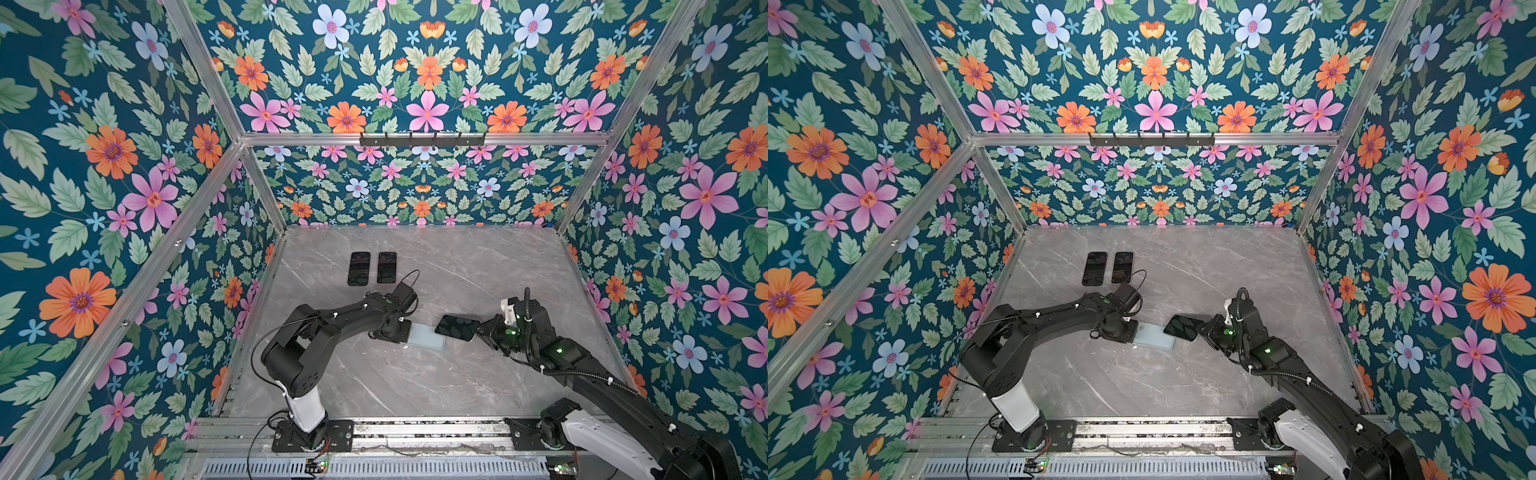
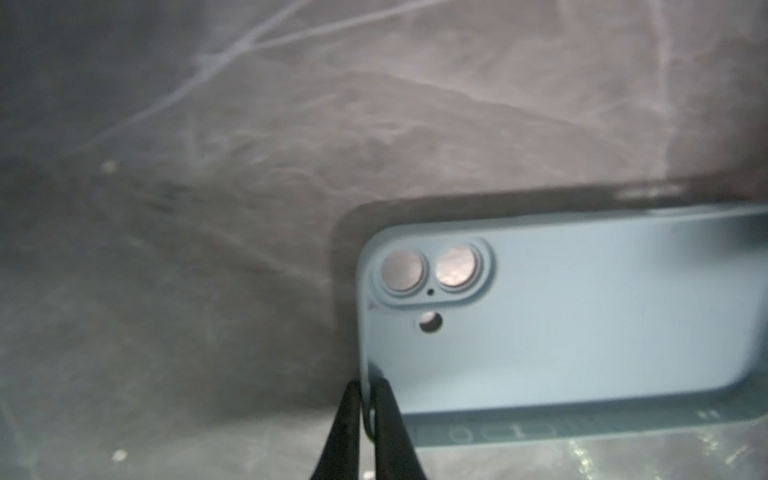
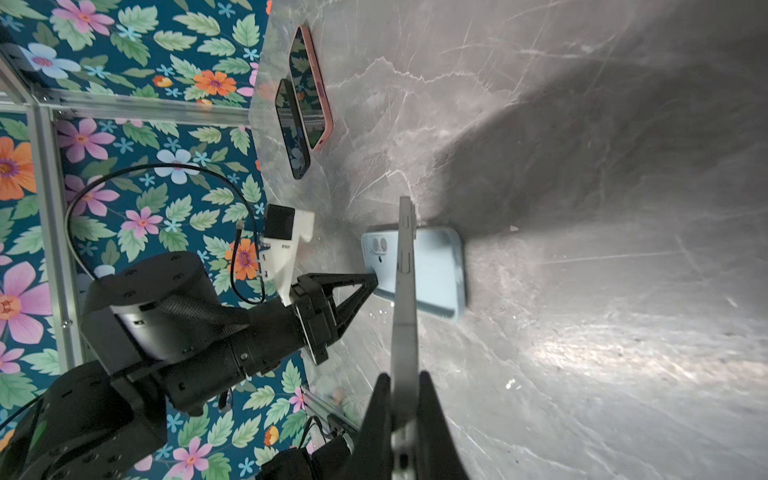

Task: Put the phone into the phone case
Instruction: 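Grasp the pale blue case edge with the left gripper while the right holds the phone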

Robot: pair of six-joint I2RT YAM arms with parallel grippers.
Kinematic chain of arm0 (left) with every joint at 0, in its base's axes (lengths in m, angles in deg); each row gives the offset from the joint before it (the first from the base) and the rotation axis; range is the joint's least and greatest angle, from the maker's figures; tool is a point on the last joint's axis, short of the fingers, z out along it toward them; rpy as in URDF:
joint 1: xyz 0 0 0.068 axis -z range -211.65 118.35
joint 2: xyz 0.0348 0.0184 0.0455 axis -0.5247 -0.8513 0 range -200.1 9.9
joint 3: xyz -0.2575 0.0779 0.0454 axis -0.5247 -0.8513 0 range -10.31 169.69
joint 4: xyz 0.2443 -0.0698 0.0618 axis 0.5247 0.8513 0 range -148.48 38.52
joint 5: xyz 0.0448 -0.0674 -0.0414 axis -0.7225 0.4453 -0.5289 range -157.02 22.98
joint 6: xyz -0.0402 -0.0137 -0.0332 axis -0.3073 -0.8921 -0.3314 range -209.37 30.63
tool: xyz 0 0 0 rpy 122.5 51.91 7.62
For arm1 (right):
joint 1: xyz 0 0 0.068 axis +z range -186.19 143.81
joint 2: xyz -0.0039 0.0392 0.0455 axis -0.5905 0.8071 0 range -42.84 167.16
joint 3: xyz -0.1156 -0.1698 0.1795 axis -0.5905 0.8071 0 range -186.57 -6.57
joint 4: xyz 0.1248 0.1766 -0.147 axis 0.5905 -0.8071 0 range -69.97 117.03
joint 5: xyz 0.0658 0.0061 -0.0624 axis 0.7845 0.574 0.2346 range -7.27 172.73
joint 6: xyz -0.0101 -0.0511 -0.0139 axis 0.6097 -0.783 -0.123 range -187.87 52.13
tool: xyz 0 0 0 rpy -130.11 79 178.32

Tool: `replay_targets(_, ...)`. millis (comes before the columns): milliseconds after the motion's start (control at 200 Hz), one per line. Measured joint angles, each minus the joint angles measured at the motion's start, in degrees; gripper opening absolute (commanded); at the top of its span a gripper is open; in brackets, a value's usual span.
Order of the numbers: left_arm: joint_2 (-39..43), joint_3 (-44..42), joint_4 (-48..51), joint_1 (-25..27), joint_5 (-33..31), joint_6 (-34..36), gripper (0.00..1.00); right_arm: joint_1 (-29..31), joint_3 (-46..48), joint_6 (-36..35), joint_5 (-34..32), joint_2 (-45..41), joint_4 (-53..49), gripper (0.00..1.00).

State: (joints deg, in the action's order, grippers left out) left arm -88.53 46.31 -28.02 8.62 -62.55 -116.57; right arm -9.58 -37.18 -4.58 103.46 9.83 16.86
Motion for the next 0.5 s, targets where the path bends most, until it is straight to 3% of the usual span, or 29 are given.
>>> replay_targets(320, 7.2, -8.1, -1.8, -1.6, 1.7, -13.0, 0.15, -2.6, -5.7, -9.4, 11.7, 5.4, 0.6, 0.00)
replay_targets(500, 9.4, -10.5, -3.4, -1.2, 3.1, -17.9, 0.18, -2.6, -4.1, -9.4, 19.3, 11.2, 7.8, 0.00)
